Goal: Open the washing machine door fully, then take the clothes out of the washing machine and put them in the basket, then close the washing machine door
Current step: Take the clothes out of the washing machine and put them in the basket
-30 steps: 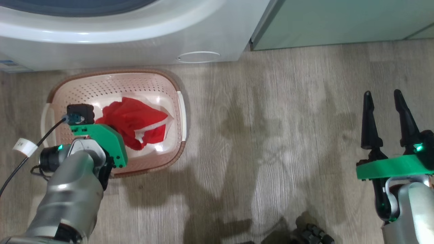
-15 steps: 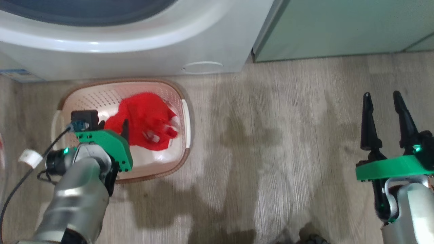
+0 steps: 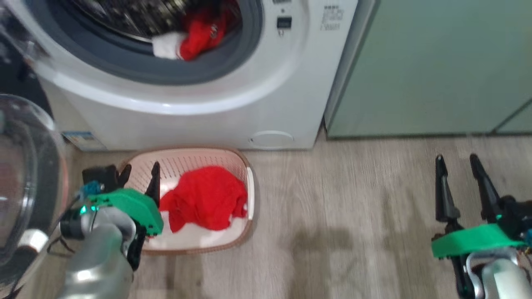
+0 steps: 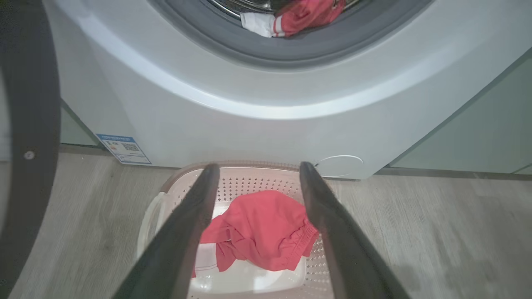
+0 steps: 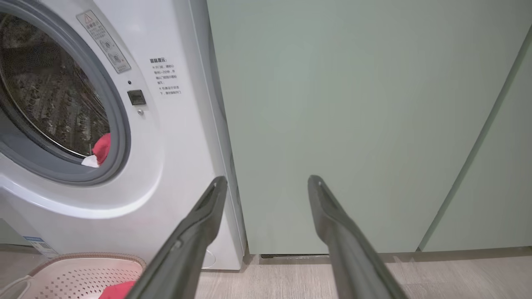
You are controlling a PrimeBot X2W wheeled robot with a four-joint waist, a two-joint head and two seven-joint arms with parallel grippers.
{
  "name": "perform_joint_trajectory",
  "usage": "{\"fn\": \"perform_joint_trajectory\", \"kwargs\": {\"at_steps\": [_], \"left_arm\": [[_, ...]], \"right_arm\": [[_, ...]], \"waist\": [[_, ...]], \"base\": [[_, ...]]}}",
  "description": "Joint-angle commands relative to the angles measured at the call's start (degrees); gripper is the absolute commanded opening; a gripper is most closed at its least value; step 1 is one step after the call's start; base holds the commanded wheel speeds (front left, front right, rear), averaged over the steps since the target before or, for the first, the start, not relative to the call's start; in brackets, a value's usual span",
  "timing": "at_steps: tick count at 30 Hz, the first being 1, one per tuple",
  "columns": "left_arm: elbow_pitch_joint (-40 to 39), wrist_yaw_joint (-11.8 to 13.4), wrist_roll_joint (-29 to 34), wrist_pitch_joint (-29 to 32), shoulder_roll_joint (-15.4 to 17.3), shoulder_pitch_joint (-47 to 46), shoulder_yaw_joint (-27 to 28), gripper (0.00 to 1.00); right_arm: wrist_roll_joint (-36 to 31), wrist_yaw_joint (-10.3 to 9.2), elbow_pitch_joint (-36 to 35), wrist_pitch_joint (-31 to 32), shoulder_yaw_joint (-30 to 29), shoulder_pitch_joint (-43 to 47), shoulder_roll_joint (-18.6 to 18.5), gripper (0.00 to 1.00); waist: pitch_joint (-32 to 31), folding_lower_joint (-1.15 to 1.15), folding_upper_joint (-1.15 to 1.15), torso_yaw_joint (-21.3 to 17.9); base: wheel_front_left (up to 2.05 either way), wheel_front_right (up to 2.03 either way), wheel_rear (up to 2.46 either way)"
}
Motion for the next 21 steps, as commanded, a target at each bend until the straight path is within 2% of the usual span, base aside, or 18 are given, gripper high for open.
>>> {"fn": "perform_joint_trajectory", "kwargs": {"at_steps": [1, 5, 12, 21], "left_arm": [[-3.5, -0.2, 0.4, -0.7, 2.1, 1.6, 2.7, 1.0], [-10.1, -0.5, 0.6, -0.7, 2.0, 6.5, 5.4, 1.0], [-24.8, -0.6, -0.8, -0.7, 2.6, 15.5, 8.0, 1.0], [-32.3, -0.6, 0.5, -0.7, 2.3, 21.9, 11.4, 1.0]], "right_arm": [[0.5, -0.04, -1.4, -0.4, 1.5, 1.1, -0.6, 1.0], [0.8, -0.04, -1.3, -0.4, 1.8, 2.9, -0.3, 1.0], [1.1, -0.04, -1.6, -0.4, 3.1, 3.8, 0.2, 1.0], [1.4, -0.04, -1.7, -0.4, 2.7, 4.7, 1.1, 1.0]], "waist": [[-5.0, 0.0, 0.0, 2.0], [-8.9, 0.0, 0.0, 2.6], [-11.7, 0.0, 0.0, 2.9], [-12.9, 0.0, 0.0, 2.9]], "base": [[0.0, 0.0, 0.0], [0.0, 0.0, 0.0], [0.0, 0.0, 0.0], [0.0, 0.0, 0.0]]}}
